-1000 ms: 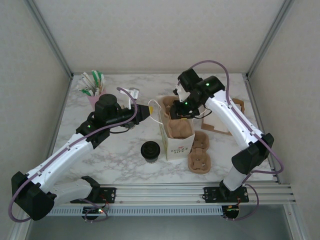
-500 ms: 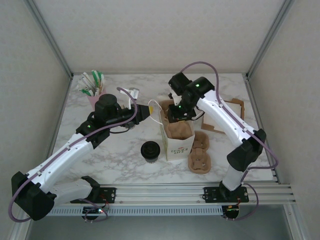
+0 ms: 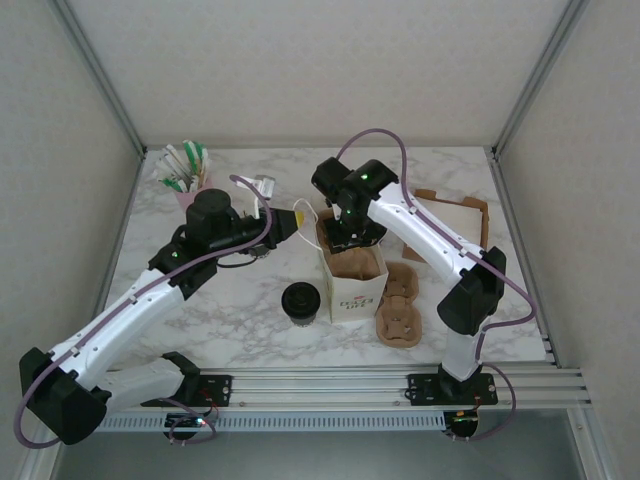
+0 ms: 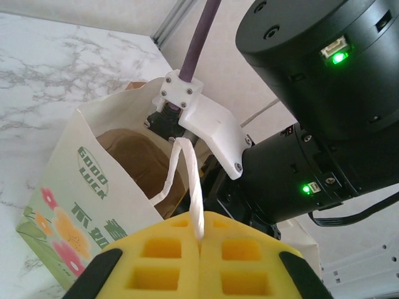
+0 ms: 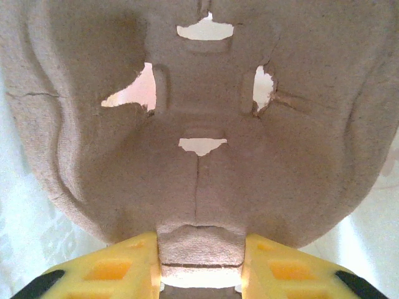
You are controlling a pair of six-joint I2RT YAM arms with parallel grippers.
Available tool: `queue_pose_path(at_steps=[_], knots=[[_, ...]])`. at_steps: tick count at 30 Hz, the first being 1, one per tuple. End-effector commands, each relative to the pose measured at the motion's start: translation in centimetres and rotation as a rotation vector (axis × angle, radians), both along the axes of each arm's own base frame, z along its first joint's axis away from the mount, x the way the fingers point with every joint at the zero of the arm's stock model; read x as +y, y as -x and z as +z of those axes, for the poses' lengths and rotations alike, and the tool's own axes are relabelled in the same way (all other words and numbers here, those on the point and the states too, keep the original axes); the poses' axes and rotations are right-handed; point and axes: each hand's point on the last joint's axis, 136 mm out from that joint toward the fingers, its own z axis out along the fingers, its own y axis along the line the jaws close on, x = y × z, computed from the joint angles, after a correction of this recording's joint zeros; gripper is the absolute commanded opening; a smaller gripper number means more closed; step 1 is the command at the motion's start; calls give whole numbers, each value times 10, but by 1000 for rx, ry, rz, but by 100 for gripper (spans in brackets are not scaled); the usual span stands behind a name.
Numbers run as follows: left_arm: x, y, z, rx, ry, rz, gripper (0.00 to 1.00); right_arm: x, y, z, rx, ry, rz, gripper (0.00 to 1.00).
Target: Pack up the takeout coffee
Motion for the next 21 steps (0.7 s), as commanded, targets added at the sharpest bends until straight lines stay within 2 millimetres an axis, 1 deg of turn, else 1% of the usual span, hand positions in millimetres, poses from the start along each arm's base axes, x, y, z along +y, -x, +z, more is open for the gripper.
queue_pose_path(at_steps=[1, 7, 13, 16, 21], knots=[[3, 4, 0, -7, -4, 11, 0, 2, 1, -12, 9, 27, -32, 34], [3, 4, -1, -7, -5, 14, 0, 7, 2, -29, 28, 28, -43, 34], [3, 3, -3, -3, -7, 16, 0, 3, 2, -43, 35, 75, -53, 34], [3, 3, -4, -2, -7, 16, 0, 0, 2, -38, 10, 103, -52, 34], [4, 4, -4, -3, -5, 16, 0, -3, 1, -14, -38, 111, -43, 34]])
